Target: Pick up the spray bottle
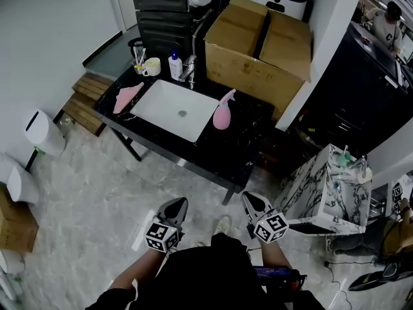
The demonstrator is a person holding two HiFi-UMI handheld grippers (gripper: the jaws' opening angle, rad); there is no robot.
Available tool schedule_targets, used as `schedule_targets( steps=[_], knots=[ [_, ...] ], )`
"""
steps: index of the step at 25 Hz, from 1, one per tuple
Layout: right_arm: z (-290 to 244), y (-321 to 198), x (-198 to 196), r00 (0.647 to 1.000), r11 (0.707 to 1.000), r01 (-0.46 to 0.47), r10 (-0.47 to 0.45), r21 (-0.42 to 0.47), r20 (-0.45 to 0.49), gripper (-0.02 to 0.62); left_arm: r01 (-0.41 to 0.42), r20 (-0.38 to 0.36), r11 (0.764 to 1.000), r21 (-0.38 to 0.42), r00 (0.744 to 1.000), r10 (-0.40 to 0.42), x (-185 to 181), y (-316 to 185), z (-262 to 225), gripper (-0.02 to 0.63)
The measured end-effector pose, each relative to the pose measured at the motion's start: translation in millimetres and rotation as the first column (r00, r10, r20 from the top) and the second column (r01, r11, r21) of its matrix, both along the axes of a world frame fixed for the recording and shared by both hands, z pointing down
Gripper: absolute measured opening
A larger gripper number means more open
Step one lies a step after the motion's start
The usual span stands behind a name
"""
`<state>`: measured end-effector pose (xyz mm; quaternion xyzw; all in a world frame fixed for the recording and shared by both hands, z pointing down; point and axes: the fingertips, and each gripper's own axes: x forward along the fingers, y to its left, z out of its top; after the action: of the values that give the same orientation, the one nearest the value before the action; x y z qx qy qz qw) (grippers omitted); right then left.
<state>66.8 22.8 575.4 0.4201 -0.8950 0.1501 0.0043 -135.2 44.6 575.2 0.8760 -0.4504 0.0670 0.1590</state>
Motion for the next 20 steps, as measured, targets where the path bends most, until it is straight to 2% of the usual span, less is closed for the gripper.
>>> schedule_targets(
  steps=[11,20],
  knots=[
    [2.1,-77.5,45.2,0.999,1.0,-0.007,0.008,-0.006,0.038,0.026,-0.045,0.042,0.999,0.021,0.998,0.044,49.9,-88.2,-11.4,0.008],
    [7.8,-123.3,73.5,0.998,1.0,0.017,-0.016,-0.019,0.061,0.026,-0.039,0.054,0.999,0.011,0.998,0.039,89.6,-129.0,-13.2,0.008]
  ],
)
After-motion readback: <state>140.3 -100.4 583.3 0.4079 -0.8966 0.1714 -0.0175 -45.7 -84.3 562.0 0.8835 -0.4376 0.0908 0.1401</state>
